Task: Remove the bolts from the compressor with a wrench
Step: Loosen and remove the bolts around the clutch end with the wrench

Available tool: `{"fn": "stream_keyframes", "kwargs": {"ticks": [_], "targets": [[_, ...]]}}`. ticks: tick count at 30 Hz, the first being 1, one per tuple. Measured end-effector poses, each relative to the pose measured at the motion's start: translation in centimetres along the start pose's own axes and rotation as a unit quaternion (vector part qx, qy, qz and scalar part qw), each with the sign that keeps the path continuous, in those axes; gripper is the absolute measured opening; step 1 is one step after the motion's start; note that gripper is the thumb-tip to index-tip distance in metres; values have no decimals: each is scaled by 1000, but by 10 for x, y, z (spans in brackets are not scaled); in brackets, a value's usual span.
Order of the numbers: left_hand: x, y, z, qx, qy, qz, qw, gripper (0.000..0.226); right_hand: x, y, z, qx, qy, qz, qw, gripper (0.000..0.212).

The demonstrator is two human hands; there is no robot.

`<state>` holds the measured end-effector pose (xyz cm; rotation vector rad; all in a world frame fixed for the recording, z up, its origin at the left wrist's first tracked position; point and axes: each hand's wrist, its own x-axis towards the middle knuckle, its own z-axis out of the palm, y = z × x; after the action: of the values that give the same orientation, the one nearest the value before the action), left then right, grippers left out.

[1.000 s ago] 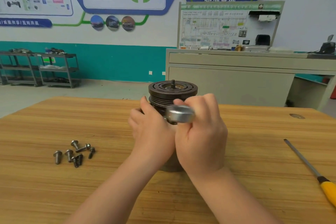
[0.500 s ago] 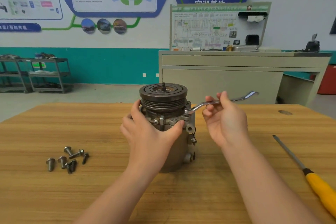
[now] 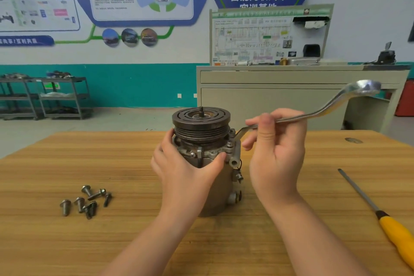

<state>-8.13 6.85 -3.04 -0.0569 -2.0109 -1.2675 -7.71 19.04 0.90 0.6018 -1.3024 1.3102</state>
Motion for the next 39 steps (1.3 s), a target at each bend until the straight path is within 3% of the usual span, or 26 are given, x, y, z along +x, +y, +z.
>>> {"fn": "stream_keyframes", "kwargs": {"ticks": [9,12,15,19,21,23,25,28,29,31,33,35,37,39], "targets": [[0,-2,1,-14,-2,1,1000,109,-16,-2,5,-96,-93,-136,982,8],[1,0,1,-35,-5,-9,999,105,-26,-1,11,-147,-120,-178,966,20],[6,1,2,-21,22,-15,999,98,-36,2,17,-174,-91,-188,962,25],[0,-3,1,-2,10,9,1000,109,-34,-2,24,-1,71,-13,997,21],[-1,-3,2,-2,9,10,1000,111,-24,-2,22,74,143,80,984,17],[0,-3,2,-4,7,11,1000,110,-13,4,15,107,157,179,965,21],[1,-5,2,-1,10,10,1000,110,-2,14,7,131,152,290,936,26],[1,-5,2,3,3,7,1000,111,11,26,-3,242,144,450,848,27],[1,-5,2,5,1,7,1000,111,14,28,-5,281,141,479,820,26],[0,-5,2,7,0,8,1000,111,15,28,-6,320,149,489,797,26],[0,-5,1,9,1,9,1000,110,13,23,-4,315,185,437,822,26],[0,-5,1,7,-2,8,1000,111,13,14,-3,236,207,333,889,25],[1,-5,1,1,-5,3,1000,111,13,5,-4,113,174,189,960,20],[1,-4,1,1,-3,3,1000,112,9,-4,-4,42,104,68,991,16]]}}
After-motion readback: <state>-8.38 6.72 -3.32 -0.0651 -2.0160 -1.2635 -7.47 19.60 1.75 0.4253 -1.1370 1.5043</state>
